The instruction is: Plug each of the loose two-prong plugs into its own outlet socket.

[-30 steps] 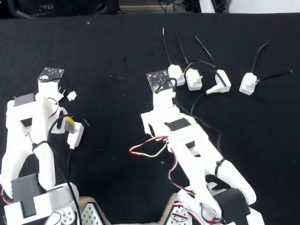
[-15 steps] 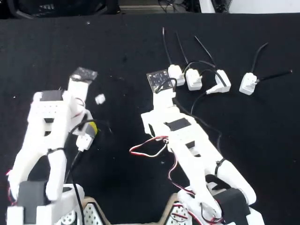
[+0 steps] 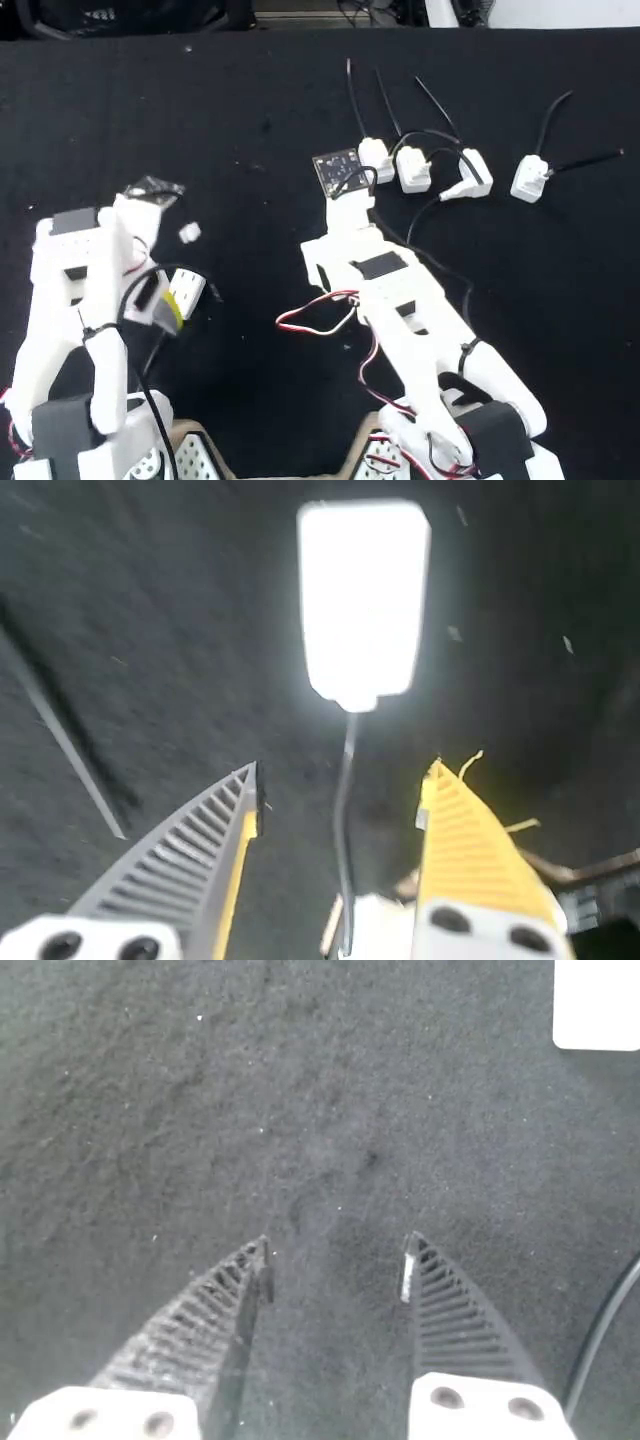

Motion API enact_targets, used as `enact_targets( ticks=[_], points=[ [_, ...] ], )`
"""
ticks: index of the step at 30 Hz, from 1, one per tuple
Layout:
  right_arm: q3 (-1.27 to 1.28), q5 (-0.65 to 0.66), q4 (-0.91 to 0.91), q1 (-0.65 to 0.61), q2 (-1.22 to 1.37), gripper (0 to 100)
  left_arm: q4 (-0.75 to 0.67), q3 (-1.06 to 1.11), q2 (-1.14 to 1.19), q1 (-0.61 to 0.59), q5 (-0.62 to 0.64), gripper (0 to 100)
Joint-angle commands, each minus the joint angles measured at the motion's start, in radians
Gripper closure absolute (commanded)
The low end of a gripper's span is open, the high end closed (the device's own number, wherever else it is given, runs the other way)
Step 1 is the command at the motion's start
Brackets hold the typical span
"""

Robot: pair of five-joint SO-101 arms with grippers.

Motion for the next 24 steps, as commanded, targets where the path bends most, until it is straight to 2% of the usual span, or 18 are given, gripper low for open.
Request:
enact_targets(
  ticks=[1, 8, 13, 17, 19, 21, 24],
  points=[
    [-0.059, -0.009, 0.006, 0.014, -0.045, 79.7, -0.038, 0.021, -0.012, 0.058, -0.012, 74],
    [-0.056, -0.009, 0.006, 0.014, -0.045, 79.7, -0.384, 0.205, -0.006, 0.061, 0.0, 74],
    [-0.056, -0.009, 0.006, 0.014, -0.045, 79.7, -0.554, 0.263, -0.006, 0.024, 0.051, 74],
    [-0.056, -0.009, 0.006, 0.014, -0.045, 79.7, -0.577, 0.265, -0.015, 0.027, 0.046, 76],
    [-0.056, -0.009, 0.006, 0.014, -0.045, 79.7, -0.575, 0.263, -0.017, 0.042, 0.021, 84],
    [-0.056, -0.009, 0.006, 0.014, -0.045, 79.7, -0.574, 0.266, -0.008, 0.065, -0.052, 97],
    [-0.056, -0.009, 0.006, 0.014, -0.045, 79.7, -0.528, 0.28, -0.006, 0.105, -0.167, 95]
  ],
)
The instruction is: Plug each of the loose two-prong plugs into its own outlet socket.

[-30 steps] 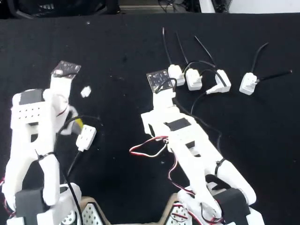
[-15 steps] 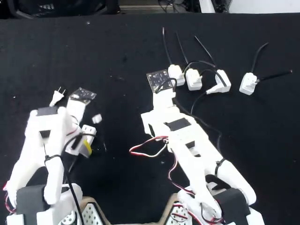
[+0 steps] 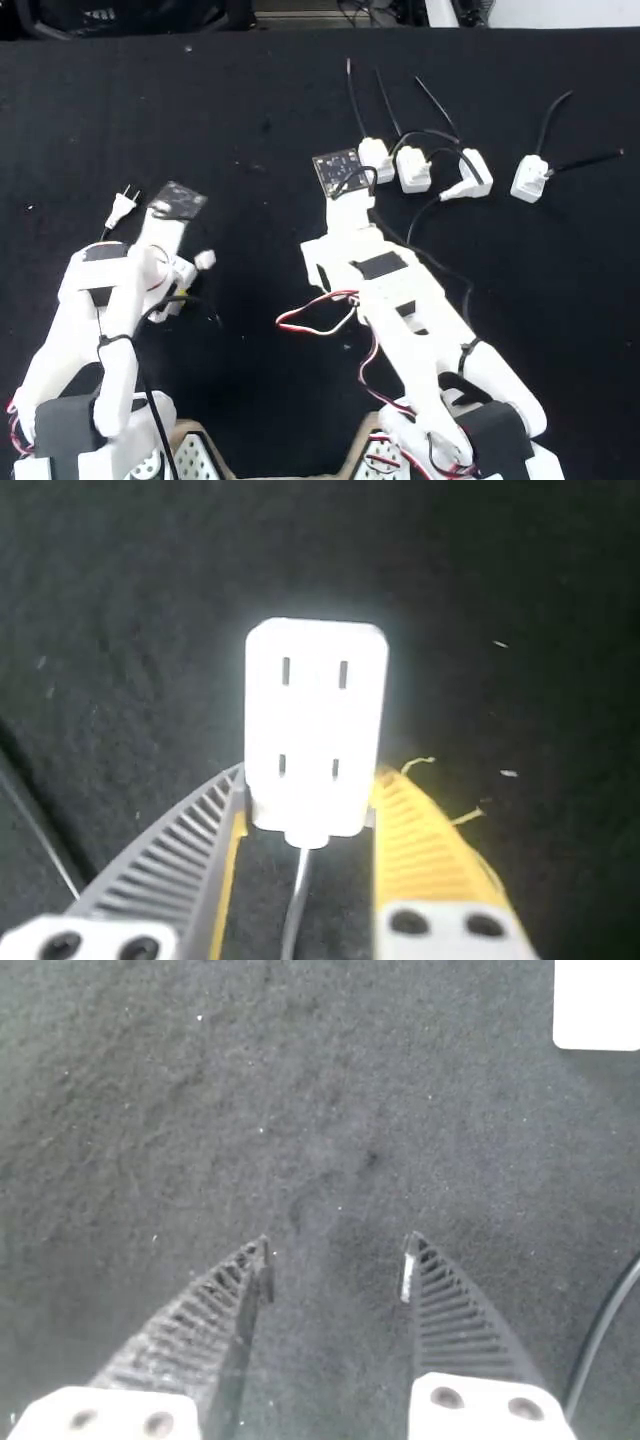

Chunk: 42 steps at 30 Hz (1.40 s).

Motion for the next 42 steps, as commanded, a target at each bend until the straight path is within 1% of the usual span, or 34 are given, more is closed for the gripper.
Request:
enact_targets(
  ticks=[1, 5, 9, 11, 13, 17, 19, 22, 24, 27, 30, 33, 37, 42],
  points=[
    [-0.056, -0.009, 0.006, 0.014, -0.045, 79.7, 0.055, 0.007, -0.014, 0.061, -0.132, 97],
    [-0.058, -0.009, 0.006, 0.014, -0.047, 79.7, 0.149, -0.039, -0.017, 0.131, -0.189, 97],
    [-0.056, -0.009, 0.008, 0.014, -0.051, 79.7, 0.295, -0.13, -0.017, 0.22, -0.279, 97],
    [-0.056, -0.009, 0.008, 0.015, -0.051, 79.7, 0.348, -0.179, -0.017, 0.259, -0.305, 97],
    [-0.056, -0.009, 0.009, 0.018, -0.051, 79.7, 0.348, -0.209, -0.017, 0.285, -0.307, 97],
    [-0.059, -0.009, 0.009, 0.032, -0.051, 79.7, 0.285, -0.214, -0.005, 0.305, -0.281, 96],
    [-0.059, -0.009, 0.009, 0.051, -0.051, 79.7, 0.259, -0.183, -0.006, 0.295, -0.275, 92],
    [-0.061, -0.017, 0.006, 0.071, -0.051, 79.7, 0.244, -0.156, -0.006, 0.285, -0.272, 79],
    [-0.061, -0.044, 0.006, 0.071, -0.051, 79.7, 0.245, -0.16, -0.008, 0.269, -0.272, 73],
    [-0.061, -0.049, 0.006, 0.071, -0.051, 79.7, 0.255, -0.188, -0.017, 0.209, -0.278, 74],
    [-0.061, -0.049, 0.006, 0.071, -0.05, 79.7, 0.313, -0.251, -0.017, 0.134, -0.285, 76],
    [-0.061, -0.051, 0.006, 0.071, -0.048, 79.7, 0.371, -0.269, -0.014, 0.073, -0.362, 76],
    [-0.061, -0.051, 0.005, 0.069, -0.048, 79.7, 0.377, -0.194, -0.006, 0.012, -0.408, 76],
    [-0.061, -0.051, 0.005, 0.069, -0.048, 79.7, 0.377, -0.105, -0.017, 0.005, -0.407, 76]
  ],
)
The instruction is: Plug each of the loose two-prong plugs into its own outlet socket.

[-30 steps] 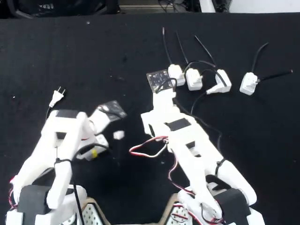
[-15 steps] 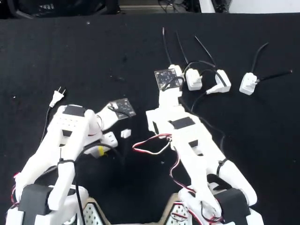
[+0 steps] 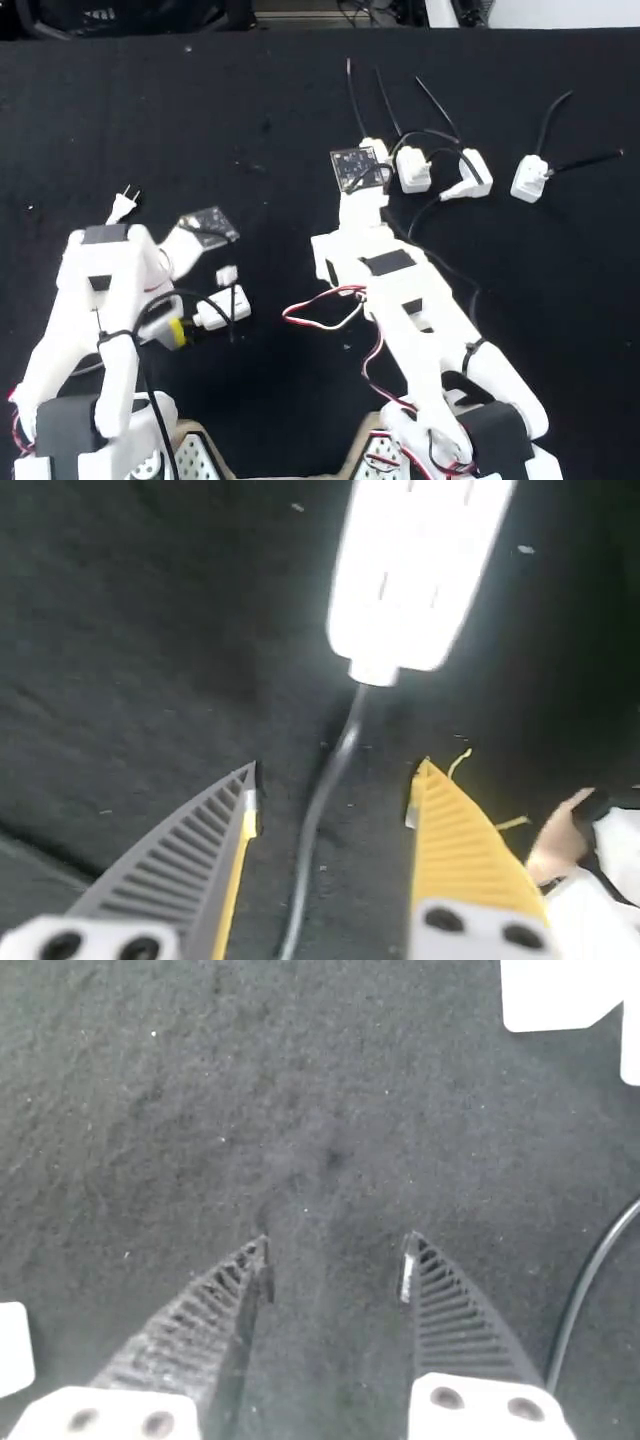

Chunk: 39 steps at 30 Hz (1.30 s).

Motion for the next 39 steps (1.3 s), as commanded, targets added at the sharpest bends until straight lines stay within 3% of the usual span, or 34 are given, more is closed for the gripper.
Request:
enact_targets(
  ticks=[1, 9, 11, 23, 30, 35, 39],
  points=[
    [-0.061, -0.011, 0.003, 0.018, -0.048, 79.7, -0.005, 0.024, -0.012, -0.013, -0.011, 76],
    [-0.061, -0.011, 0.003, 0.018, -0.047, 79.7, -0.404, 0.15, -0.008, -0.145, 0.048, 76],
    [-0.061, -0.011, 0.003, 0.018, -0.047, 79.7, -0.434, 0.156, -0.017, -0.186, 0.054, 76],
    [-0.061, -0.011, 0.003, 0.018, -0.047, 79.7, -0.384, 0.05, -0.017, -0.216, 0.061, 76],
    [-0.061, -0.011, 0.003, 0.018, -0.045, 79.7, -0.072, -0.076, -0.017, -0.208, 0.057, 76],
    [-0.061, -0.011, 0.003, 0.018, -0.045, 79.7, -0.031, -0.189, -0.017, -0.223, 0.064, 76],
    [-0.061, -0.011, 0.003, 0.018, -0.045, 79.7, -0.037, -0.285, -0.017, -0.223, 0.264, 76]
  ],
)
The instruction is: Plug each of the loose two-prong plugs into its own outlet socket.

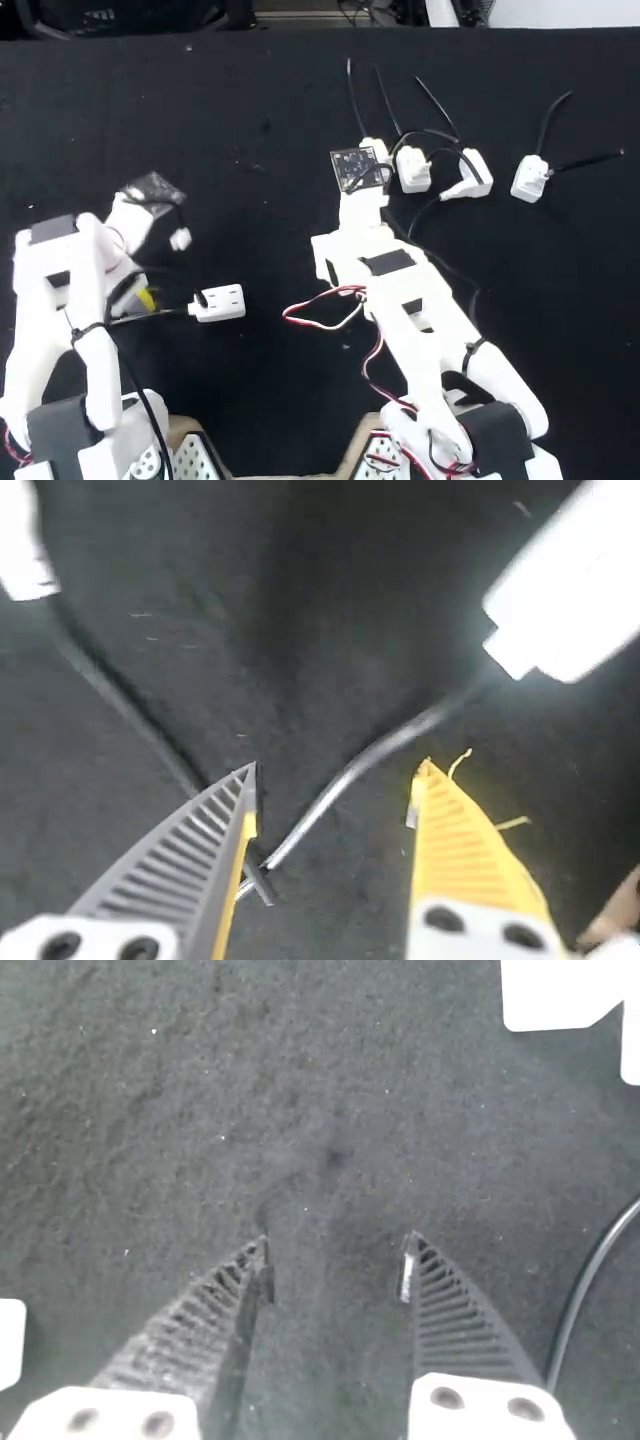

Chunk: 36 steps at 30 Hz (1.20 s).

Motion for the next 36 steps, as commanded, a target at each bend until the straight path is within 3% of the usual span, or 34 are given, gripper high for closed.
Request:
enact_targets(
  ticks=[1, 5, 12, 23, 30, 36],
  points=[
    [-0.061, -0.011, 0.003, 0.018, -0.045, 79.7, -0.002, -0.136, -0.006, -0.008, 0.218, 76],
    [-0.061, -0.011, 0.003, 0.018, -0.045, 79.7, -0.121, -0.171, 0.034, -0.008, 0.41, 76],
    [-0.059, -0.011, 0.003, 0.018, -0.045, 79.7, -0.362, -0.248, 0.267, -0.012, 0.417, 76],
    [-0.061, -0.011, 0.006, 0.017, -0.05, 79.7, -0.365, -0.602, 0.615, -0.036, 0.411, 75],
    [-0.058, -0.005, 0.008, -0.028, -0.051, 79.7, -0.166, -0.84, 0.766, -0.05, 0.416, 76],
    [-0.056, -0.005, 0.008, -0.035, -0.051, 79.7, -0.149, -0.966, 0.87, -0.047, 0.417, 76]
  ],
)
